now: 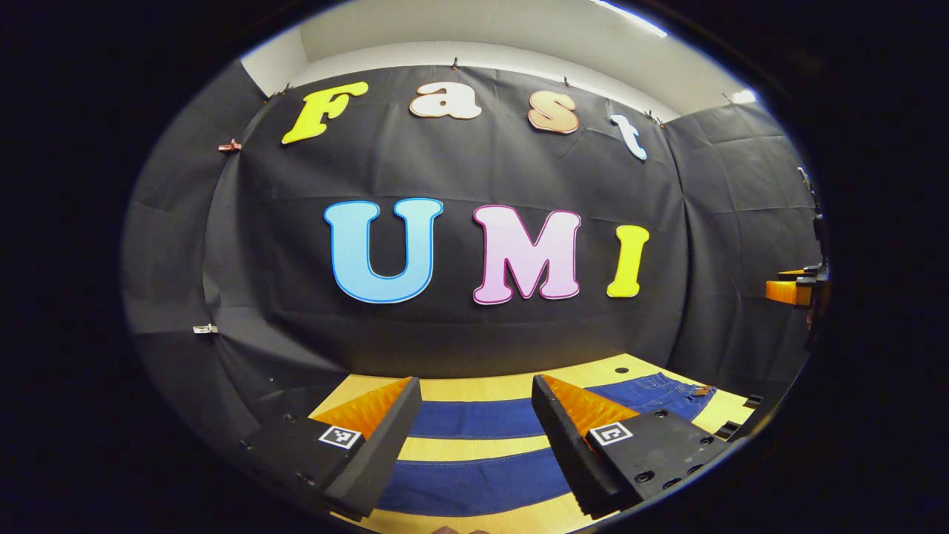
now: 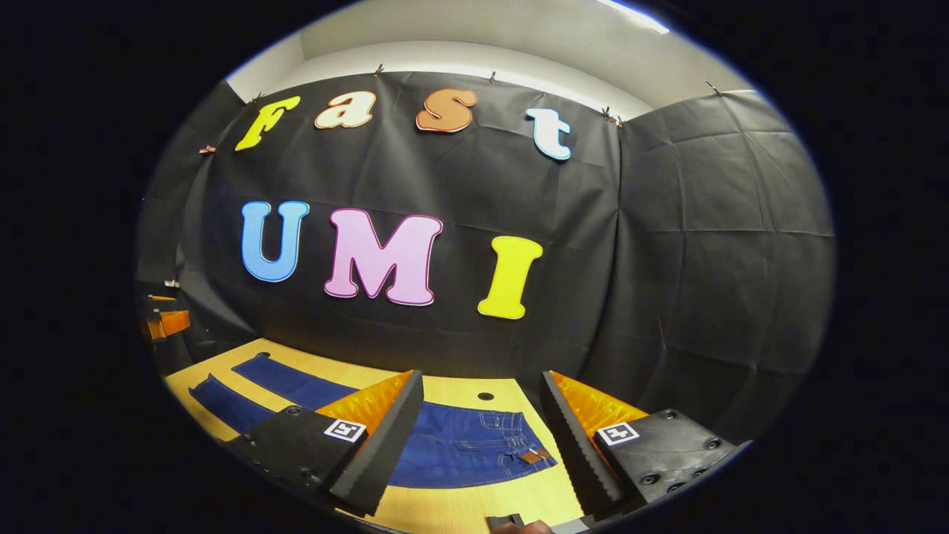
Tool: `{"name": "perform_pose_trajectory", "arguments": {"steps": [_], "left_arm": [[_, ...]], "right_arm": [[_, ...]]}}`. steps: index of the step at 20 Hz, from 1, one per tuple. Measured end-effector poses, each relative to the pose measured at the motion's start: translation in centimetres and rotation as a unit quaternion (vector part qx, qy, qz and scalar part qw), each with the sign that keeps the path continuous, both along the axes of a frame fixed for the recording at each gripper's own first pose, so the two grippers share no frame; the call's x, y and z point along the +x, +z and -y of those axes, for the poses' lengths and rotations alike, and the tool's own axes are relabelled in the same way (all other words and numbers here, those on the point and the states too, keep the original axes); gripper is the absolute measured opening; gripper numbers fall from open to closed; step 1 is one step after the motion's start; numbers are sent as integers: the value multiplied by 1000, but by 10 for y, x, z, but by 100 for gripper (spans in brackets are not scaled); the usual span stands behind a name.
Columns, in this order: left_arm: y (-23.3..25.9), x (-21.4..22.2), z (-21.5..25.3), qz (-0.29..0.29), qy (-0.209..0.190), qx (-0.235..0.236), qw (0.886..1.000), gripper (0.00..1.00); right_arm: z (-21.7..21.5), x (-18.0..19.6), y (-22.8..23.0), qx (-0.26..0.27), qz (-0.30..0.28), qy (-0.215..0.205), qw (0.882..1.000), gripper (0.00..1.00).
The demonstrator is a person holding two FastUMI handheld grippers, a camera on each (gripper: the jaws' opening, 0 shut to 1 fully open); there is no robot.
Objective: Grasp the waist and the cuffs of the jeans and fold them to make the two legs overlap; first hold the waist and fold one-third of the jeans toward the cuffs, then hold the cuffs and fold the remaining one-third in the same direction to finish folding.
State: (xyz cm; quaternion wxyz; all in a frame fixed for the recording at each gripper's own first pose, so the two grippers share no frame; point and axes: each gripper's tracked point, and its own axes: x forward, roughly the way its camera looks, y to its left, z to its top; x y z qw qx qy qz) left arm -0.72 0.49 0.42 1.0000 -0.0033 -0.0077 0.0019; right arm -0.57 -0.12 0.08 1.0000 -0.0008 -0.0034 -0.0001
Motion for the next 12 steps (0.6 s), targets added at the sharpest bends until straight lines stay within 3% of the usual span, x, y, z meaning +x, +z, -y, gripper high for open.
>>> {"name": "perform_pose_trajectory", "arguments": {"steps": [6,12], "left_arm": [[-10,-8,-9,-12,-11,-4,1000,96],[-80,-12,-28,-106,-96,6,990,96]], "right_arm": [[-3,4,-16,-21,-16,10,1000,97],[6,40,-77,-51,-90,71,992,97]]}}
